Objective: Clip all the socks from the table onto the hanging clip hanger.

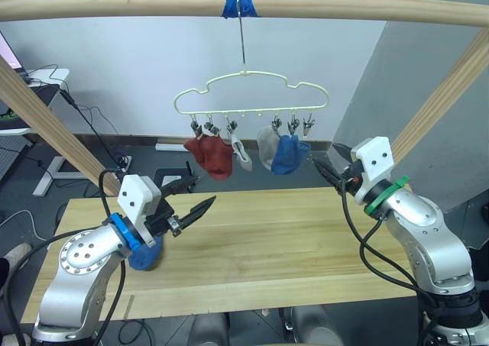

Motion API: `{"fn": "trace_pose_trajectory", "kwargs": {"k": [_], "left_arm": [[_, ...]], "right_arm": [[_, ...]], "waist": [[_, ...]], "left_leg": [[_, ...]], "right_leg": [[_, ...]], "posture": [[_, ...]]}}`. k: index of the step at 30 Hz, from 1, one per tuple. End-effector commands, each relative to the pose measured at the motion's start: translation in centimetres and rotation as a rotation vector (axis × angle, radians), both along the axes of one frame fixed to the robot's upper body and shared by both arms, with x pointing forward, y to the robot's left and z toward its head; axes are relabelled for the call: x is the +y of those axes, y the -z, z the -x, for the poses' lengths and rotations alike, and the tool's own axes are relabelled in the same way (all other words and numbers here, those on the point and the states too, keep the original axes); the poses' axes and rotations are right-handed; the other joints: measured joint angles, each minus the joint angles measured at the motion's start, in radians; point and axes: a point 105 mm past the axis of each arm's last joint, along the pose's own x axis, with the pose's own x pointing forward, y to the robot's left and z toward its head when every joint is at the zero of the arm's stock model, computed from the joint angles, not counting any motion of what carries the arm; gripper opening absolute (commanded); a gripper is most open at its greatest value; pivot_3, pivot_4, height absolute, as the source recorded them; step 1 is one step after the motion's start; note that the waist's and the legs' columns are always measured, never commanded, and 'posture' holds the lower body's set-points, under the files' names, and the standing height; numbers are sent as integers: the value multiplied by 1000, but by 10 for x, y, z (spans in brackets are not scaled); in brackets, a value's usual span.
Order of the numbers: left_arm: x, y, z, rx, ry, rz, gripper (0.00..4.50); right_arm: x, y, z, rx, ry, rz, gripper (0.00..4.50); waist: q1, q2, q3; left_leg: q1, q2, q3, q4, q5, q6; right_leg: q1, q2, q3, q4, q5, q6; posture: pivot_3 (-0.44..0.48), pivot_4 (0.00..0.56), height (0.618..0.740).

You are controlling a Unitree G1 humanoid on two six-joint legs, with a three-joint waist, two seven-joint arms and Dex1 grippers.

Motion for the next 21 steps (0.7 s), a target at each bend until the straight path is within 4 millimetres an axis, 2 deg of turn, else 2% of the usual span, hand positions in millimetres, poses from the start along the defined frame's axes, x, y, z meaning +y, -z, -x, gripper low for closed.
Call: {"fn": "trace_pose_trajectory", "kwargs": {"k": [1, 6, 14, 21], "left_arm": [[1, -8, -1, -29, -4, 13, 2911], [0, -8, -2, -34, 0, 2, 2911], [-7, -12, -2, -40, 34, 36, 2911], [-9, -13, -1, -43, 61, 54, 2911]], "right_arm": [[-1, -8, 5, -37, 7, 0, 2778], [-3, -6, 7, -40, 4, 4, 2778], [-2, 9, 9, -23, 17, 8, 2778], [2, 3, 15, -41, -36, -53, 2778]], "waist": [[0, 0, 0], [-1, 0, 0], [-1, 0, 0], [-1, 0, -1]], "left_leg": [[0, 0, 0, 0, 0, 0], [0, 0, 0, 0, 0, 0], [0, 0, 0, 0, 0, 0], [0, 0, 0, 0, 0, 0]], "right_leg": [[0, 0, 0, 0, 0, -1], [0, 0, 0, 0, 1, -1], [0, 0, 0, 0, 1, -1], [0, 0, 0, 0, 1, -1]], "posture": [[-81, 154, 740], [-83, 154, 740], [-87, 155, 740], [-97, 159, 740]]}}
